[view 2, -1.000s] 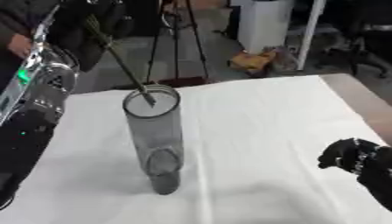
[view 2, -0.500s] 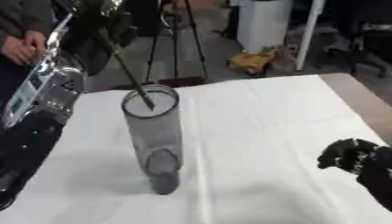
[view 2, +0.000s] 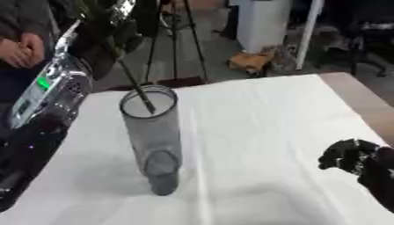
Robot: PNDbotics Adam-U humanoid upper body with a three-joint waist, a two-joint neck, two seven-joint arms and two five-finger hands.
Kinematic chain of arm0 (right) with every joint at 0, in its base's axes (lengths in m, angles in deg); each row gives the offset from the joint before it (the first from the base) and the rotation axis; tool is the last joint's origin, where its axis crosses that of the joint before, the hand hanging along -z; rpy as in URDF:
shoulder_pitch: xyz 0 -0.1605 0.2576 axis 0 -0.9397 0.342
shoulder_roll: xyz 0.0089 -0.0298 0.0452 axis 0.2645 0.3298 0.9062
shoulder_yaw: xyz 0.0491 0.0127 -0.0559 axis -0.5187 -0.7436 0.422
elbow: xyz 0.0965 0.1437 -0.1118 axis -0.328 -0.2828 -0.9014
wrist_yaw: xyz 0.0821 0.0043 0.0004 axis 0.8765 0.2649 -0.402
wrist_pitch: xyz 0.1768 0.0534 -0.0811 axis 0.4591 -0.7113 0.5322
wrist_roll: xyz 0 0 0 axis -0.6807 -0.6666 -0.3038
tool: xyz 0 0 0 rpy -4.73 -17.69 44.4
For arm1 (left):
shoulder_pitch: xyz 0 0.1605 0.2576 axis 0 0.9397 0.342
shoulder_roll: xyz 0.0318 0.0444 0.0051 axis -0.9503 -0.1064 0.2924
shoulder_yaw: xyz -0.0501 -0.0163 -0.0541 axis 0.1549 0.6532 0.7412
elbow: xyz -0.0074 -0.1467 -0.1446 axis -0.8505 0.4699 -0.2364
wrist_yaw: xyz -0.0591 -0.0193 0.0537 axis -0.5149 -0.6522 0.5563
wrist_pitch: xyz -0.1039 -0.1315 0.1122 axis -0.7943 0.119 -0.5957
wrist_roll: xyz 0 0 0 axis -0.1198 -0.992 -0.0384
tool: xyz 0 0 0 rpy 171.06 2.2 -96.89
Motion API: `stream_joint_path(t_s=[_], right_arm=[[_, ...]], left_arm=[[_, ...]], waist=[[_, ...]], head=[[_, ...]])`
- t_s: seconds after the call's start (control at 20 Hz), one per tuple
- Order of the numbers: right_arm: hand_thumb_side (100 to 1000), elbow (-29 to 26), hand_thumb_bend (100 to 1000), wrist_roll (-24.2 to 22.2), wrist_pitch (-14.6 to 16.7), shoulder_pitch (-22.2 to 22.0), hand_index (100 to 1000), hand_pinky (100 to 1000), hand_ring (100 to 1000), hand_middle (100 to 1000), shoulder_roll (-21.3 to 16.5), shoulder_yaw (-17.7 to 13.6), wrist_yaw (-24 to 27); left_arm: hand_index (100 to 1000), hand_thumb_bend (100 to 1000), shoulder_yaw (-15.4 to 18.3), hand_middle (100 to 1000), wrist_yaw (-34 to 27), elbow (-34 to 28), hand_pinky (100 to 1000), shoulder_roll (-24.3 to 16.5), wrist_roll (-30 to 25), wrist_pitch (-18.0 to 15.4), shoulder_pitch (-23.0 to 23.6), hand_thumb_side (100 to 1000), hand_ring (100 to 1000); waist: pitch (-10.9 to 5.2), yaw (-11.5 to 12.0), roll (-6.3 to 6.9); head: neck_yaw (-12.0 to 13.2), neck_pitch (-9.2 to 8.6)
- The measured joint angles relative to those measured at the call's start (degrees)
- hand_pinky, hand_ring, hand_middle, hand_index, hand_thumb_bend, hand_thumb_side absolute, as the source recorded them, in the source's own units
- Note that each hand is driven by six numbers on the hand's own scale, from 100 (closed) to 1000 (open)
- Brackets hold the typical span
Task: Arrange flowers into the vase.
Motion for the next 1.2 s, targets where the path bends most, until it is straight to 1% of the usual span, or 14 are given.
stream_joint_path(t_s=[0.35,0.75,1.2], right_arm=[[741,0.0,734,-0.11,-0.11,-0.01,668,680,670,603,0.0,-0.01,-0.01],[740,0.0,733,-0.21,-0.21,-0.03,668,680,669,602,0.0,-0.02,-0.01],[744,0.0,733,-0.23,-0.23,-0.04,668,681,669,602,0.01,-0.1,-0.02]], left_arm=[[100,100,-1.12,100,0.33,0.79,100,0.0,-0.9,0.98,-0.09,156,100],[100,100,-2.23,100,2.05,2.06,100,-0.02,-2.44,1.69,-0.43,152,100],[100,100,-3.42,100,4.42,3.42,100,-0.02,-3.71,2.26,-0.43,176,100]], waist=[[0.0,-0.18,0.01],[0.0,-0.27,0.01],[0.0,-0.33,0.01]], head=[[-0.1,0.0],[-0.32,0.0],[-0.56,0.0]])
